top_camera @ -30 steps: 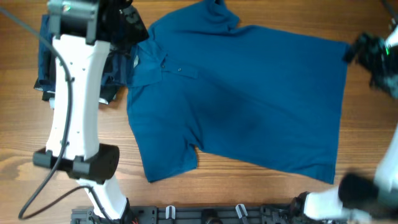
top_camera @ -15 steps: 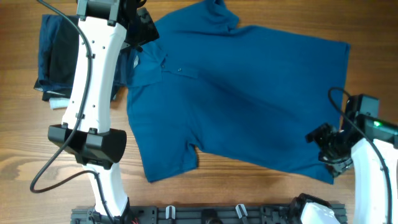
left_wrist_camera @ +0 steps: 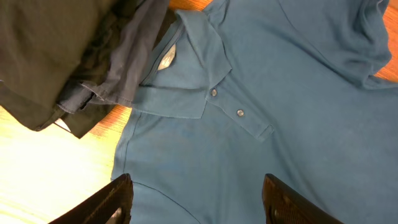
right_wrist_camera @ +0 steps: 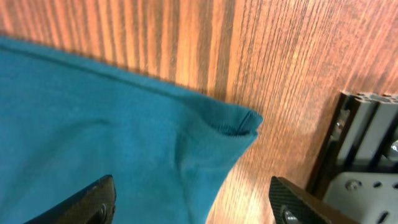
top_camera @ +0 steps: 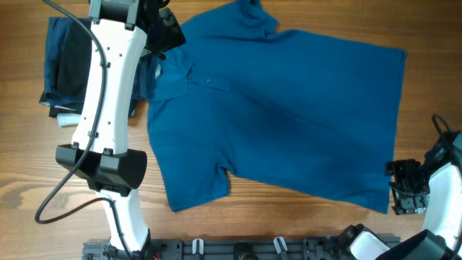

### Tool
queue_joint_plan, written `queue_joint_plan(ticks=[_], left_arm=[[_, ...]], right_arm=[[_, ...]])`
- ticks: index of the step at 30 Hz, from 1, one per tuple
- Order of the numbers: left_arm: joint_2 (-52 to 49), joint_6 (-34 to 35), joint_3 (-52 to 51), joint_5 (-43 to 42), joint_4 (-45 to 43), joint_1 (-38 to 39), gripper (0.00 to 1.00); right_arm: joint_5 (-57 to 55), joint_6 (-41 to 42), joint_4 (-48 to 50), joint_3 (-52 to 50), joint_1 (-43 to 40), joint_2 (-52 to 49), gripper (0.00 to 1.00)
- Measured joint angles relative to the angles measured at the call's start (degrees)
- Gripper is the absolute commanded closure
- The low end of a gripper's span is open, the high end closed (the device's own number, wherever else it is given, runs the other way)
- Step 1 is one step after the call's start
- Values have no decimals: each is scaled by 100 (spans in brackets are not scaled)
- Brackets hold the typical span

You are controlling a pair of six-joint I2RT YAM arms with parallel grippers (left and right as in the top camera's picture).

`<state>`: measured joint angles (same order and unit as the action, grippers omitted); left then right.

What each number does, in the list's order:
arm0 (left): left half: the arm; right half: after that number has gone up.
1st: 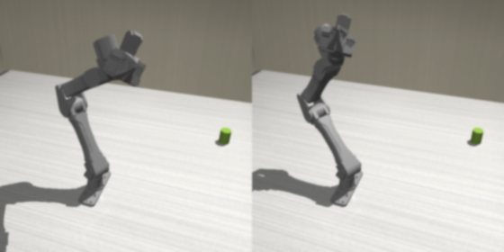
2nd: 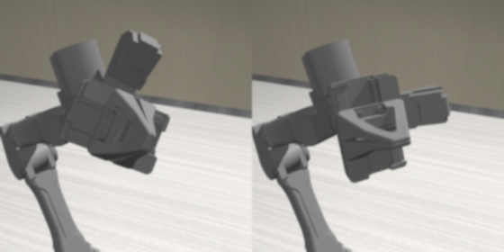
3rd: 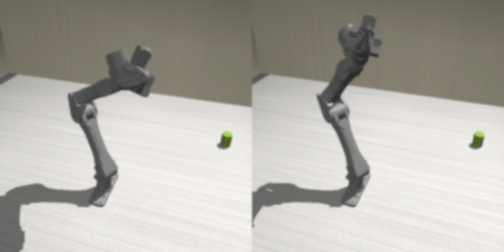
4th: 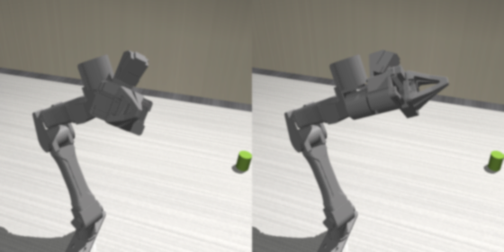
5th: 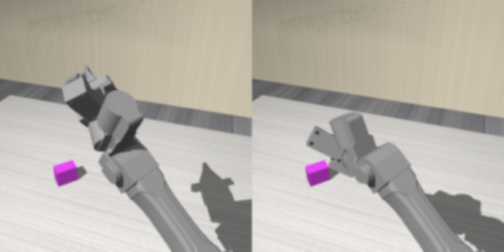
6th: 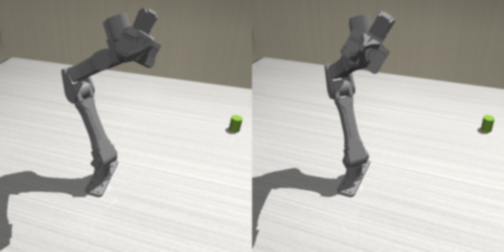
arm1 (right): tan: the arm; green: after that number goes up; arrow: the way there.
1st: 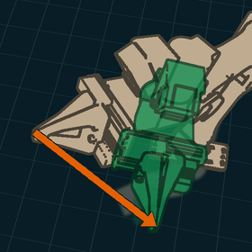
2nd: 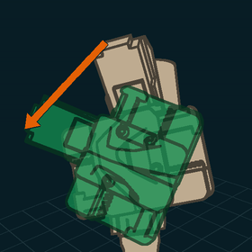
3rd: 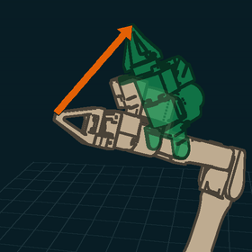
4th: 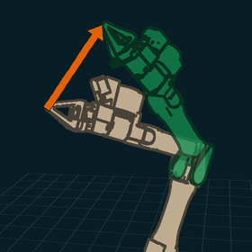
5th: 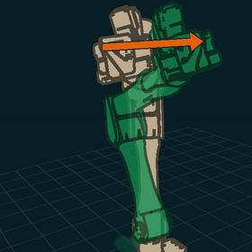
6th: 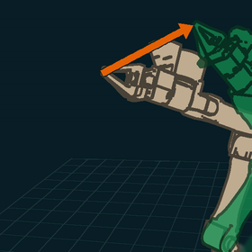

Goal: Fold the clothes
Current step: 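Grasp the polo's lower right hem with the right gripper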

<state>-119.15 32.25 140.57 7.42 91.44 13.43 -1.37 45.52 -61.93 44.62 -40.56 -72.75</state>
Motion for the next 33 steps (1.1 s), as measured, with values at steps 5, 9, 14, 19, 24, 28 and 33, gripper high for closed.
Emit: queue_joint_plan(ticks=[5, 9, 14, 19, 24, 28, 33], left_arm=[[0, 0, 0, 0, 0, 0, 33], [0, 0, 0, 0, 0, 0, 33], [0, 0, 0, 0, 2, 0, 32], [0, 0, 0, 0, 0, 0, 32], [0, 0, 0, 0, -2, 0, 33], [0, 0, 0, 0, -2, 0, 33], [0, 0, 0, 0, 0, 0, 33]], right_arm=[[87, -101, 564, -608, -92, -168, 23], [90, -133, 767, -787, -92, -481, 22], [-26, -181, 1040, -787, -92, -933, 22], [-22, -225, 1084, -741, -92, -1067, 26], [4, -247, 1130, -737, -92, -1084, 27], [20, -302, 1311, -826, -92, -1032, 27], [114, -337, 1491, -887, -90, -986, 53]])
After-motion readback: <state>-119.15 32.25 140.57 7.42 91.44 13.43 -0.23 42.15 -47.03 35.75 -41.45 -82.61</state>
